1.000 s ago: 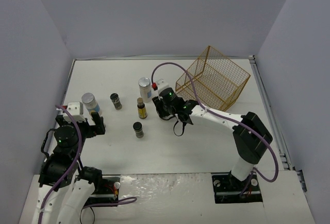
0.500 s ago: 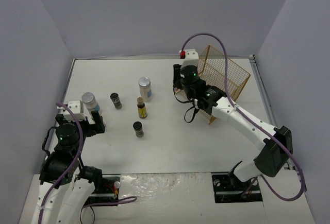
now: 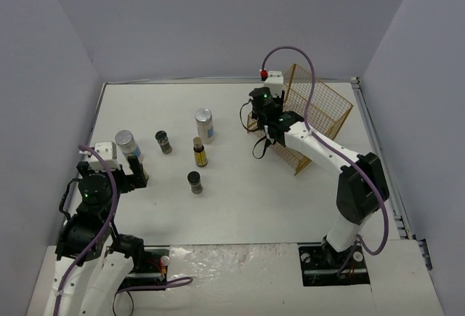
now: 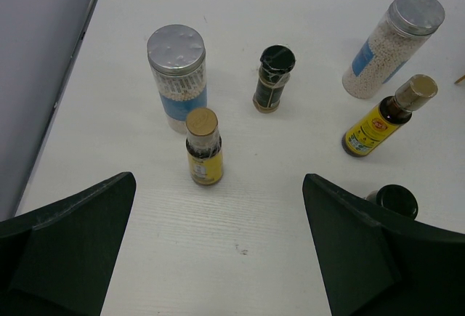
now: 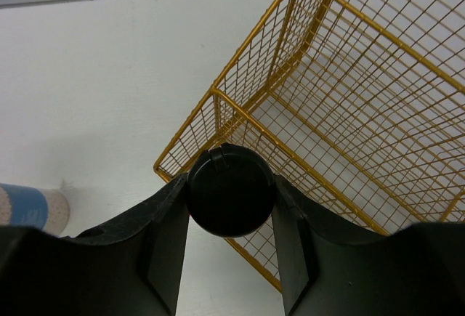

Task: Organize the condiment bottles

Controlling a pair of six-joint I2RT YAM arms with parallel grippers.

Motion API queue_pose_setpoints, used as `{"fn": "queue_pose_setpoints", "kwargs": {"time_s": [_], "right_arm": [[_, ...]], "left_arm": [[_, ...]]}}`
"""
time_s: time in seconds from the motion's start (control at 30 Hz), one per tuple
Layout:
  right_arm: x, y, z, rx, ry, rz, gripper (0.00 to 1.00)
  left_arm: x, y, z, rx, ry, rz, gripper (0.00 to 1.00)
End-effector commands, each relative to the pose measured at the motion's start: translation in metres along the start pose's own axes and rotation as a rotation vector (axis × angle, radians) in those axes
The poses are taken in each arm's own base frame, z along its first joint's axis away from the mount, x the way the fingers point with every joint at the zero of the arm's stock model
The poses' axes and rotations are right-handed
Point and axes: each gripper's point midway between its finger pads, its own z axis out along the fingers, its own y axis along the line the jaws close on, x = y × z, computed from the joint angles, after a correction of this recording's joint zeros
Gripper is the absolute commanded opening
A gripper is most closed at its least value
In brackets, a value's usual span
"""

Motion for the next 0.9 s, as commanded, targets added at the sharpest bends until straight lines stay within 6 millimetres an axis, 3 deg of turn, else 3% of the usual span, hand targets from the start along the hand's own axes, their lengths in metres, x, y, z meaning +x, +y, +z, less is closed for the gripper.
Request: {"fn": "queue_pose_setpoints", "kwargs": {"time_s": [0.0, 0.2, 0.37, 0.63, 0.73, 0.87], "right_arm": [[-0.023, -0.008, 0.008, 0.066, -0.079, 0.097, 0.00], [0.003, -0.011, 0.027, 0.087, -0.023, 0.106, 0.00], [0.020, -0.014, 0.039, 0.092, 0.017, 0.116, 0.06], [0.039, -0.012, 0.049, 0.089, 0.060, 0.103, 0.25], [0.042, -0.009, 0.049, 0.076, 0.073, 0.103, 0.38], [0.043, -0.007, 0.047, 0.063, 0.083, 0.106, 0.46]], "left_arm": [[-0.022, -0.002, 0.001, -0.002, -0.064, -0.026, 0.97], [-0.022, -0.002, 0.001, 0.000, -0.064, -0.026, 0.97], [-0.021, -0.003, 0.001, 0.001, -0.059, -0.025, 0.97], [-0.020, -0.005, 0.004, 0.009, -0.048, -0.021, 0.97], [-0.019, -0.006, 0.005, 0.011, -0.041, -0.019, 0.97], [-0.019, -0.006, 0.006, 0.011, -0.040, -0.019, 0.97]]}}
